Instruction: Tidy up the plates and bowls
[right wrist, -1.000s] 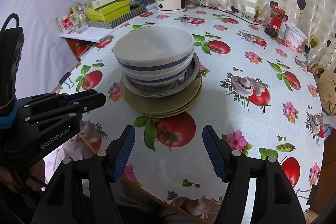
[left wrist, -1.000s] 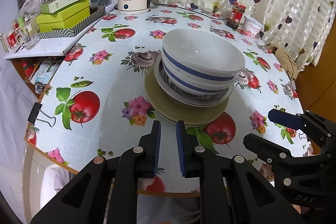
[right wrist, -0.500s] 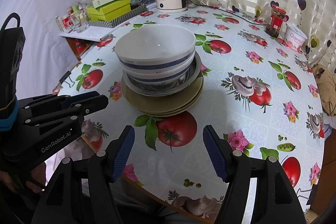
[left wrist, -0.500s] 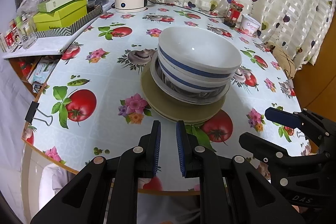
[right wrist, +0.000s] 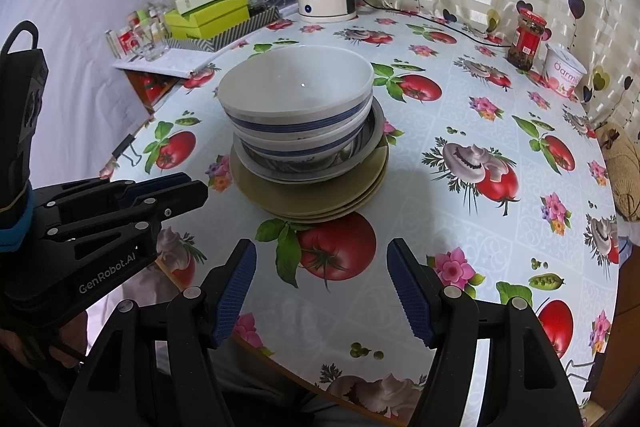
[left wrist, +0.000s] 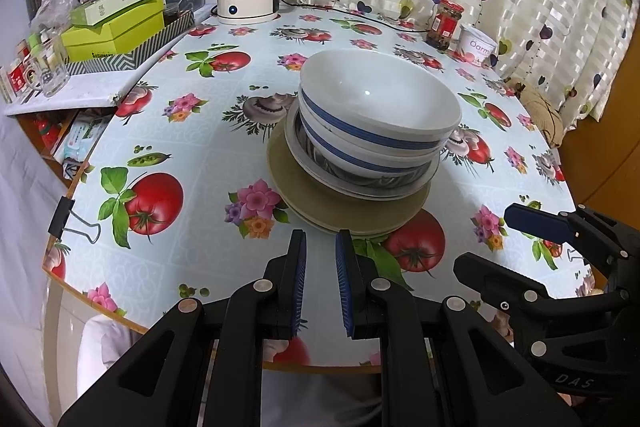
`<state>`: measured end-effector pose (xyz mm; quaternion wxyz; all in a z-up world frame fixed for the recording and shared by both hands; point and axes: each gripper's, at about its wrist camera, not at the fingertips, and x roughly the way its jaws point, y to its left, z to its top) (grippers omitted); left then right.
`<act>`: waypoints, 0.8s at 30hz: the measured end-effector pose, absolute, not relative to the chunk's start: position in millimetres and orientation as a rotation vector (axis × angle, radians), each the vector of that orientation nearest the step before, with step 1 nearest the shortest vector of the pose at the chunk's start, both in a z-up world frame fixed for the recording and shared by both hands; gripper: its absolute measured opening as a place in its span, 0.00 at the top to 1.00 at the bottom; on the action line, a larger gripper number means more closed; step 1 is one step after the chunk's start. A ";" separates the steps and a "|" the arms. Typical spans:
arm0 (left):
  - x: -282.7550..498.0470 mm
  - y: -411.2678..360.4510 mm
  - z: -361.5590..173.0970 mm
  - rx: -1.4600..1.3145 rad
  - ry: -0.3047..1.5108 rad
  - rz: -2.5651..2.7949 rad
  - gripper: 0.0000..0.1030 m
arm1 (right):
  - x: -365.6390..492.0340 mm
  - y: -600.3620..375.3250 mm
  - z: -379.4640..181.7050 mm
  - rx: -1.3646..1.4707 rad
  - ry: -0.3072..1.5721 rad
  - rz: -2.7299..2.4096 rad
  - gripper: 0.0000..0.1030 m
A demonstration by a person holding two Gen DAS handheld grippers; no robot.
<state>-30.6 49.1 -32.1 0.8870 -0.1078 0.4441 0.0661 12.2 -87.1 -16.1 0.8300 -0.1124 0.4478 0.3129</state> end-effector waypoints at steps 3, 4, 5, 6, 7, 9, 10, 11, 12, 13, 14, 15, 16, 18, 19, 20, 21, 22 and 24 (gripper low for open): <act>-29.4 49.8 -32.9 -0.222 0.925 0.136 0.85 | 12.4 -86.9 -16.0 -0.238 0.950 0.663 0.33; -29.5 49.7 -32.9 -0.223 0.926 0.136 0.85 | 12.1 -86.4 -15.6 -0.239 0.950 0.663 0.33; -29.6 49.6 -32.9 -0.223 0.927 0.136 0.85 | 12.3 -86.6 -15.8 -0.239 0.950 0.663 0.33; -28.9 49.3 -33.3 -0.222 0.928 0.136 0.85 | 12.3 -86.5 -15.6 -0.239 0.950 0.664 0.33; -28.6 49.2 -33.7 -0.222 0.930 0.135 0.85 | 12.4 -86.4 -15.6 -0.239 0.951 0.664 0.33; -28.1 49.5 -34.2 -0.221 0.932 0.135 0.85 | 11.9 -85.7 -16.5 -0.240 0.952 0.664 0.33; -28.1 49.4 -34.3 -0.221 0.932 0.135 0.85 | 12.0 -85.8 -16.6 -0.238 0.955 0.664 0.33; -28.0 49.3 -34.3 -0.221 0.933 0.135 0.85 | 12.0 -85.8 -16.6 -0.238 0.955 0.664 0.33; -28.1 49.3 -35.0 -0.221 0.934 0.134 0.85 | 12.1 -85.7 -16.6 -0.238 0.956 0.664 0.33; -28.3 49.2 -35.5 -0.221 0.934 0.134 0.85 | 12.1 -85.7 -16.5 -0.238 0.956 0.664 0.33; -28.2 49.2 -35.4 -0.221 0.934 0.135 0.85 | 12.3 -85.7 -16.5 -0.237 0.957 0.664 0.33; -28.2 49.2 -35.4 -0.221 0.934 0.134 0.85 | 11.9 -85.5 -17.1 -0.237 0.957 0.665 0.33; -28.4 49.3 -35.5 -0.221 0.934 0.134 0.85 | 12.0 -85.4 -17.0 -0.238 0.957 0.665 0.33; -28.2 49.2 -35.4 -0.220 0.934 0.135 0.85 | 9.9 -86.1 -19.0 -0.239 0.958 0.666 0.33; -28.3 49.3 -35.6 -0.220 0.934 0.135 0.85 | 8.8 -86.1 -19.8 -0.239 0.958 0.666 0.33; -28.2 49.2 -35.4 -0.221 0.934 0.134 0.85 | 8.6 -86.3 -19.8 -0.240 0.957 0.666 0.33; -28.2 49.2 -35.6 -0.221 0.934 0.134 0.85 | 9.1 -85.9 -19.5 -0.240 0.957 0.666 0.33; -28.2 49.1 -35.5 -0.220 0.934 0.135 0.85 | 9.3 -85.7 -19.3 -0.239 0.958 0.665 0.33; -28.2 49.0 -35.5 -0.220 0.935 0.134 0.85 | 9.4 -85.7 -19.1 -0.239 0.958 0.666 0.33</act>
